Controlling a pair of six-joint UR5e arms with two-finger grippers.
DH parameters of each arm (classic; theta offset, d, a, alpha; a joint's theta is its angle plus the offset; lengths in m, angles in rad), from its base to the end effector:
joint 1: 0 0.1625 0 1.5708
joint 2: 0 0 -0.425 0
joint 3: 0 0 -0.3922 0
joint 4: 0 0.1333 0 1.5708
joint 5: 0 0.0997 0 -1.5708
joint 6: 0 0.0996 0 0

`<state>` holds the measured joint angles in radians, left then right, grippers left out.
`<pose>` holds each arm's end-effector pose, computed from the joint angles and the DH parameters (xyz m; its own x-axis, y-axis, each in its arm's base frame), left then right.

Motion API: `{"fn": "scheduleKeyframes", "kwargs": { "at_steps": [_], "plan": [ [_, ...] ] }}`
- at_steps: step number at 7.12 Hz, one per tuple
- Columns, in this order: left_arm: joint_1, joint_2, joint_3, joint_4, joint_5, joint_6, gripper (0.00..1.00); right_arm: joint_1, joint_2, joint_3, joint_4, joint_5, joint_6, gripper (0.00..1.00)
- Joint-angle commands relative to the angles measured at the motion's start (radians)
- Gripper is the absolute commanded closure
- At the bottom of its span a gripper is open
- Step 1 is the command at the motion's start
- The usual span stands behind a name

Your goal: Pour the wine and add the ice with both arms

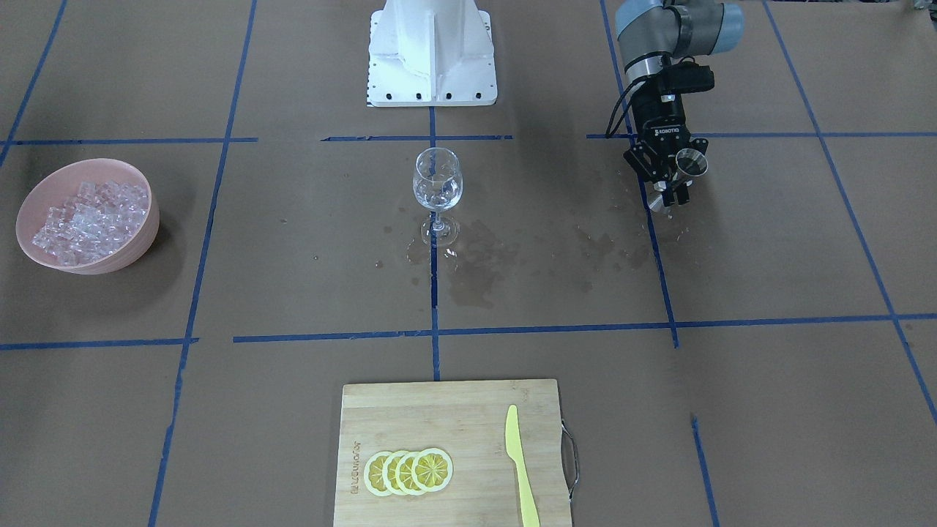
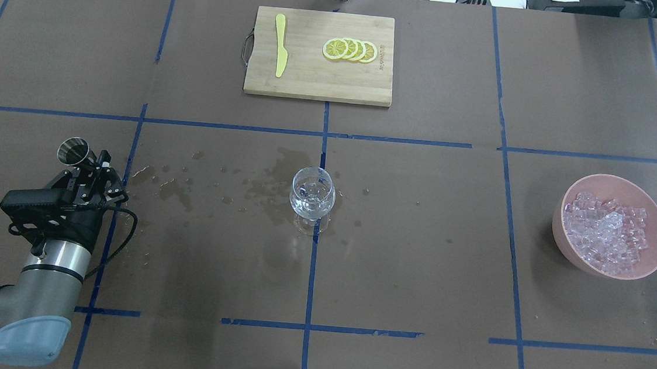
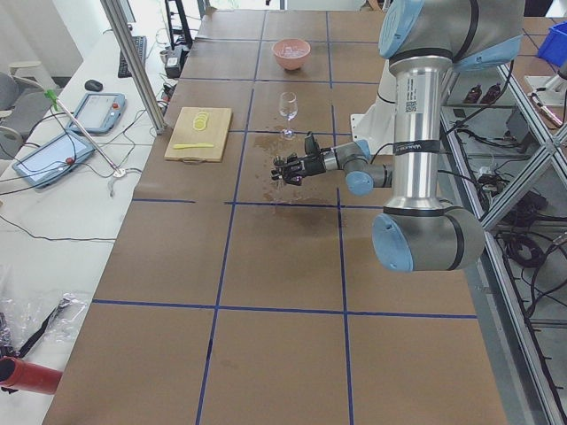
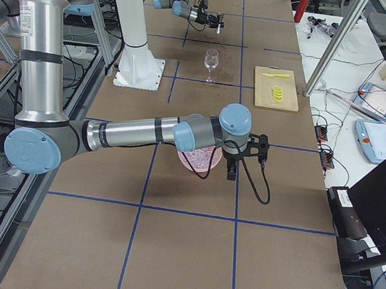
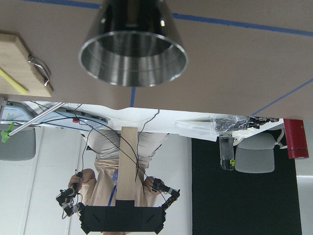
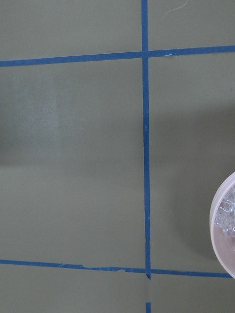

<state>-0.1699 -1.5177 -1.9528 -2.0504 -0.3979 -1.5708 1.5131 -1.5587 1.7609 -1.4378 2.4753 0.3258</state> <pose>0.4009 -0.2972 0.4148 0.6806 -0.1168 -0.7233 0.7227 0.2692 0.6366 0.0259 -0.5061 0.5340 0.5879 0.0234 0.8086 -0.1411 0.9872 0.0740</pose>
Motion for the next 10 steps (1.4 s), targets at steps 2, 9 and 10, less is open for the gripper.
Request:
{"fn": "scheduleKeyframes", "kwargs": {
  "at_steps": [2,9,10],
  "plan": [
    [-0.039,-0.097,-0.009,-0.088,-0.004,0.159,1.00,-0.002,-0.004,0.022,0.002,0.004,0.012,0.00],
    [-0.042,-0.294,-0.008,-0.083,-0.186,0.367,1.00,-0.236,-0.070,0.254,0.003,-0.154,0.297,0.00],
    [-0.042,-0.309,-0.015,-0.082,-0.188,0.368,1.00,-0.247,-0.083,0.264,0.032,-0.163,0.303,0.00]
  ]
}}
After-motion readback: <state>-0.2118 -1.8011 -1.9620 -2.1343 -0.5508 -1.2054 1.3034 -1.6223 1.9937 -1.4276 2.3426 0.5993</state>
